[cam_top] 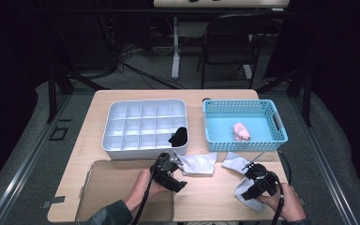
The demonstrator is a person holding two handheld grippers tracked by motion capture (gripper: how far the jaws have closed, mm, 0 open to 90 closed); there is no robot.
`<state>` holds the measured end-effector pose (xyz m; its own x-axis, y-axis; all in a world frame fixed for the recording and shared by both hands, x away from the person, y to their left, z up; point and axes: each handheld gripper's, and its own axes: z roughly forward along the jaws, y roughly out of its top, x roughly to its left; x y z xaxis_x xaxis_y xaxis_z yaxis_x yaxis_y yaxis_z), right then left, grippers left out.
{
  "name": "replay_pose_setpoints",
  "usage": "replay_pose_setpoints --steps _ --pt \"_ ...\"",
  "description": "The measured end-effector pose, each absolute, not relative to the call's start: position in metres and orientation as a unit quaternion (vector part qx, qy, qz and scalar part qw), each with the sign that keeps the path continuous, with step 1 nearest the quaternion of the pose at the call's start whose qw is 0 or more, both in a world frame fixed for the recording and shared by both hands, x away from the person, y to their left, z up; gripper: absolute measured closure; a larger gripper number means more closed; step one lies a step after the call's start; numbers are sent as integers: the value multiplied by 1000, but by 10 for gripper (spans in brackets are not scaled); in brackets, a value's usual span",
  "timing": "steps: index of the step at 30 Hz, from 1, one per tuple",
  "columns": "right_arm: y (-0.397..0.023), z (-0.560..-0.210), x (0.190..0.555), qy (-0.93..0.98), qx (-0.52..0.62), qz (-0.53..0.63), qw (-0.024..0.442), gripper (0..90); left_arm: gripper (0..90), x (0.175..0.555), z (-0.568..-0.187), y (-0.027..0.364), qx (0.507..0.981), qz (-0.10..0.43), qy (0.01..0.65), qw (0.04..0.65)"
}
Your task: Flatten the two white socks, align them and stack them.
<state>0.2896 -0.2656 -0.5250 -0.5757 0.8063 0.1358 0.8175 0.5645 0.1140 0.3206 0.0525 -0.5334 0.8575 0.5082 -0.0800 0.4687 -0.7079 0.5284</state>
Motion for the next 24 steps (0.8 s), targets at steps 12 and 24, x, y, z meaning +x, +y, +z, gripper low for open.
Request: replay_pose_setpoints --steps 12,24 --pt "-251 -529 291 -871 -470 -128 60 877 265 320 -534 50 926 34 259 273" --pt "-212 -527 299 -858 -468 -207 48 882 265 318 -535 46 926 34 258 272"
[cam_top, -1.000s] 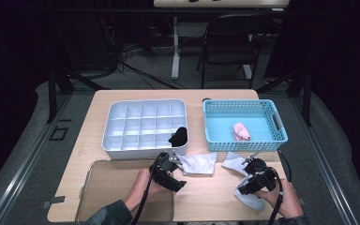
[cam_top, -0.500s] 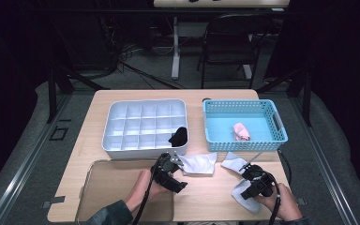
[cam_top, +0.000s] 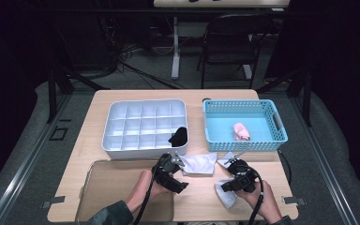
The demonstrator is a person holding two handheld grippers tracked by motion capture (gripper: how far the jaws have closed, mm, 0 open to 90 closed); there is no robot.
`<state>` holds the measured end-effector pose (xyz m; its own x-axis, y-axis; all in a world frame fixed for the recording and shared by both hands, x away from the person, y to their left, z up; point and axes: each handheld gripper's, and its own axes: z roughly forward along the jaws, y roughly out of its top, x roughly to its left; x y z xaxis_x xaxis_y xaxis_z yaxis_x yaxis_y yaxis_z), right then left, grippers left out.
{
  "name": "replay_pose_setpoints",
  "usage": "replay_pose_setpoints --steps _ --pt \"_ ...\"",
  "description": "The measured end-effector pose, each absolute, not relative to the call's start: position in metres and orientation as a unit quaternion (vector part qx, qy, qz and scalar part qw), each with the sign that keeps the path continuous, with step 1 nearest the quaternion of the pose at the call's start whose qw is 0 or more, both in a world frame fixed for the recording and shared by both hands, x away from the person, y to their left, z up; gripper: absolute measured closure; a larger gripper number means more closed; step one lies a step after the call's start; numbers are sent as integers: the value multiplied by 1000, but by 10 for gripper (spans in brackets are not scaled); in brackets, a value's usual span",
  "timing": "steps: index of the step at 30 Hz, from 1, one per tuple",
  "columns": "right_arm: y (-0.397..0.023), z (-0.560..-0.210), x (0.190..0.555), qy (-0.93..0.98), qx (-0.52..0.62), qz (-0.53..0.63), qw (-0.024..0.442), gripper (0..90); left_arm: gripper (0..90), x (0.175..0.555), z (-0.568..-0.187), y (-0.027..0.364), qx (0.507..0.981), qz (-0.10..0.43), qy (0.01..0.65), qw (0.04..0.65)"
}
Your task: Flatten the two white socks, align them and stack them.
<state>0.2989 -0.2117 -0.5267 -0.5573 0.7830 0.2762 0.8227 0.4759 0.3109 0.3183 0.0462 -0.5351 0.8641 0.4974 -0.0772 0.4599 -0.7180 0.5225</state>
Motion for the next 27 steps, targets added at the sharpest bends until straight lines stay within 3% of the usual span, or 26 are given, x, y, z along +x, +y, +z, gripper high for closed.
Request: replay_pose_setpoints --steps 1,2,13,14,15,21,27 --pt "-212 -527 299 -858 -468 -207 48 882 264 318 -535 46 926 34 258 272" --pt "-185 -526 312 -861 -456 -221 44 882 264 318 -535 46 926 34 258 272" --pt "-163 -530 323 -854 -459 -241 42 877 262 317 -535 46 928 35 259 267" --pt "-159 -533 325 -854 -459 -243 44 858 261 317 -535 46 927 35 259 267" --pt "-155 -536 328 -858 -452 -239 50 746 259 317 -535 46 927 33 260 269" --pt "-174 -522 327 -846 -450 -284 38 541 253 313 -538 41 927 11 260 272" --pt "-214 -506 326 -822 -478 -309 -24 490 244 306 -539 34 929 -1 251 272"
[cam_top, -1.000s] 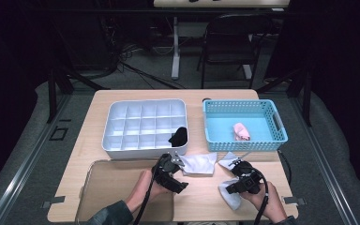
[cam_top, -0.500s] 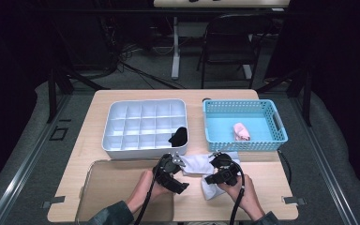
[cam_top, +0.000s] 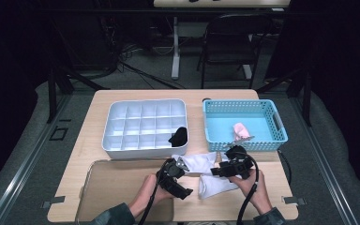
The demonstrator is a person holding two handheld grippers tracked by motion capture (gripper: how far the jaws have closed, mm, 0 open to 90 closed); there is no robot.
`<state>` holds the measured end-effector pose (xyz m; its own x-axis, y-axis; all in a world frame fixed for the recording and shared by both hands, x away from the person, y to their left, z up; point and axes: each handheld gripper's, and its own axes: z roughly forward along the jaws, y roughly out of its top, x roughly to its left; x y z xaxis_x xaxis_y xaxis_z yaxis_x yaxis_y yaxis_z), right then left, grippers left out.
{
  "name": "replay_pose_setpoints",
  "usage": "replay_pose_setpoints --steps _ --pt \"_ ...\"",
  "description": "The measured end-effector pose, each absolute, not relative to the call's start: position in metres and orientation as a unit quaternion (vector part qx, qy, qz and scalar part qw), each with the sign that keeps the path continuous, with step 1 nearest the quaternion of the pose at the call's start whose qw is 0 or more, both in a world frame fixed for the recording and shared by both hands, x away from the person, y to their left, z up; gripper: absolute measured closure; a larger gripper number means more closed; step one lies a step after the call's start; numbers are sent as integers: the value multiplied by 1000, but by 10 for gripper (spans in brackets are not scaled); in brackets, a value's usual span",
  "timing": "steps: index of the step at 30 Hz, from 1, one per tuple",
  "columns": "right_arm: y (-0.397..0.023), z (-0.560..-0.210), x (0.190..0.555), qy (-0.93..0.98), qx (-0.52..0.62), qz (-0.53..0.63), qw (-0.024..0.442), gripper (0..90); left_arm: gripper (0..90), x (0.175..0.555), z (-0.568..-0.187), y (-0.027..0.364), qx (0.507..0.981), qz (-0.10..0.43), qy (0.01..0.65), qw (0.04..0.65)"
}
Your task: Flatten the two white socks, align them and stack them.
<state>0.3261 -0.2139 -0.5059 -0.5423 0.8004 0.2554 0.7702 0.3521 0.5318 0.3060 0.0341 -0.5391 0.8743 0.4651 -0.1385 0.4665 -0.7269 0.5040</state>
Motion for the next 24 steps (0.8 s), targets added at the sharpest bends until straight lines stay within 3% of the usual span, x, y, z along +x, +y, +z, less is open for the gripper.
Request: replay_pose_setpoints --steps 3,4,6,12,17,24 --pt "-228 -504 328 818 490 294 60 489 244 303 -538 32 927 1 251 278" --pt "-239 -505 330 819 497 270 95 506 244 302 -537 31 928 2 248 278" --pt "-246 -512 334 824 500 245 100 510 244 302 -538 30 928 0 247 278" --pt "-245 -533 341 847 483 214 57 520 248 299 -539 27 930 -8 242 277" --pt "-230 -546 337 858 483 170 32 584 263 296 -540 26 928 -13 244 282" --pt "-219 -545 322 830 539 132 59 577 263 288 -536 22 928 -17 242 282"
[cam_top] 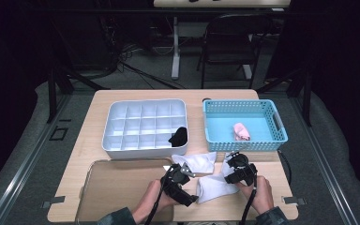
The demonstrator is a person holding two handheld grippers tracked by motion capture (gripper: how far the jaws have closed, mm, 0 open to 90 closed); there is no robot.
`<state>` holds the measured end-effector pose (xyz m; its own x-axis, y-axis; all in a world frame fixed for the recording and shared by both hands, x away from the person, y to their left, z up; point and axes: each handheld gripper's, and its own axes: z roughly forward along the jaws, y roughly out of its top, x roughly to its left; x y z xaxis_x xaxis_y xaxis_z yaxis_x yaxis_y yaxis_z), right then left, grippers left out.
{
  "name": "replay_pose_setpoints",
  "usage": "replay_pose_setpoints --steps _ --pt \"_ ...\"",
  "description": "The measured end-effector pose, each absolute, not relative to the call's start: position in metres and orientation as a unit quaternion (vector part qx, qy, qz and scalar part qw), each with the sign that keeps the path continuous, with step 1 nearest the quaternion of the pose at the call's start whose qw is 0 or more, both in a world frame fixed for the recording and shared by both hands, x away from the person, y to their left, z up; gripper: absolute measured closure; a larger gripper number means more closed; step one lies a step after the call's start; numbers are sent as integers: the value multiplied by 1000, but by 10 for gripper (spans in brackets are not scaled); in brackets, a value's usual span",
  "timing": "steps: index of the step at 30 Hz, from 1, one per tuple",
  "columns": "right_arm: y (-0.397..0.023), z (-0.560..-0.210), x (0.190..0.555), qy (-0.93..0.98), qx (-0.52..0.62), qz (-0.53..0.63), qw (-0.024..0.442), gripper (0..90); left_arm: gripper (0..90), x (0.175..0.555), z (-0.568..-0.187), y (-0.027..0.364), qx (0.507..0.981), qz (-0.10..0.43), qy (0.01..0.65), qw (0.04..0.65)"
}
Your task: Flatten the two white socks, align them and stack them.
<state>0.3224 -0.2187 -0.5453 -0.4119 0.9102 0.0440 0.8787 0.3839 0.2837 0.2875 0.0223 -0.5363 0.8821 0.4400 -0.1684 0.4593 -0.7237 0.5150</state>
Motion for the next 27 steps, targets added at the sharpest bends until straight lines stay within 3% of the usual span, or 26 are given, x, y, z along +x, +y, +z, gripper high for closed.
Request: replay_pose_setpoints --steps 7,18,22,27 --pt "-215 -544 320 826 544 141 35 503 270 282 -528 23 924 -9 245 293" --pt "-226 -540 326 831 526 176 53 548 305 285 -536 15 923 -6 254 289" --pt "-222 -545 321 842 517 153 34 551 418 289 -539 19 922 -5 266 282" --pt "-220 -543 320 846 513 141 14 548 478 297 -541 29 918 -10 280 279"
